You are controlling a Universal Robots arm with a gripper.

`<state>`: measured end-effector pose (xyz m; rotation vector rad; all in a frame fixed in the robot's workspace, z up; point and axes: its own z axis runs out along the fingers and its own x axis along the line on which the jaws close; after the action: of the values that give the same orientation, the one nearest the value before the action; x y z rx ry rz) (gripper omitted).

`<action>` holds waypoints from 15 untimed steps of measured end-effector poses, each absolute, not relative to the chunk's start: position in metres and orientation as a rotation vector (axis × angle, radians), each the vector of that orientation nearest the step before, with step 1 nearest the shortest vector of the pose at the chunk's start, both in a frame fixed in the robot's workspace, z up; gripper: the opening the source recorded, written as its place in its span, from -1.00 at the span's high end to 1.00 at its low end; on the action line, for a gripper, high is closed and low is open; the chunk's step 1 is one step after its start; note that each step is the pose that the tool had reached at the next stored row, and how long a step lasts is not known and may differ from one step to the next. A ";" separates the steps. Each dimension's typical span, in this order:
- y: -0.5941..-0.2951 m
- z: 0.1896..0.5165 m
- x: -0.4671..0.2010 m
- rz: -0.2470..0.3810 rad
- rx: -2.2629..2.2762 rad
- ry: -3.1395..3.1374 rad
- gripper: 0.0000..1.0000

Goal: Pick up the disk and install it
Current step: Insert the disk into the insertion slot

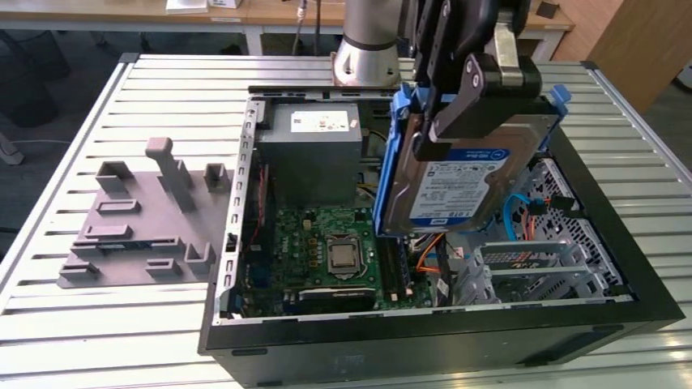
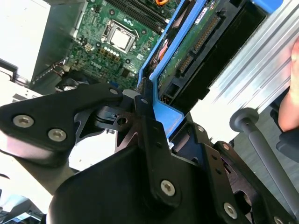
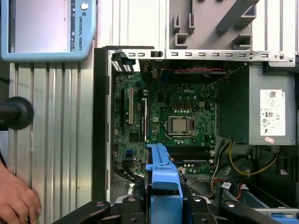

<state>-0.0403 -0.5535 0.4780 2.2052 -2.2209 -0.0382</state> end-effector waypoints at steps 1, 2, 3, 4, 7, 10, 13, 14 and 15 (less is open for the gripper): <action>-0.555 0.478 -0.040 -0.038 2.205 -2.221 0.27; -0.556 0.477 -0.039 -0.038 2.205 -2.222 0.27; -0.556 0.477 -0.038 -0.039 2.204 -2.223 0.27; -0.556 0.476 -0.037 -0.038 2.202 -2.224 0.27; -0.556 0.474 -0.032 -0.038 2.198 -2.228 0.27; -0.558 0.471 -0.023 -0.038 2.193 -2.233 0.27; -0.558 0.471 -0.018 -0.039 2.193 -2.234 0.27; -0.558 0.471 -0.017 -0.038 2.192 -2.234 0.27; -0.558 0.471 -0.017 -0.038 2.192 -2.234 0.27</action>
<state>-0.0166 -0.5581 0.4708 2.1921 -2.2340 -0.0384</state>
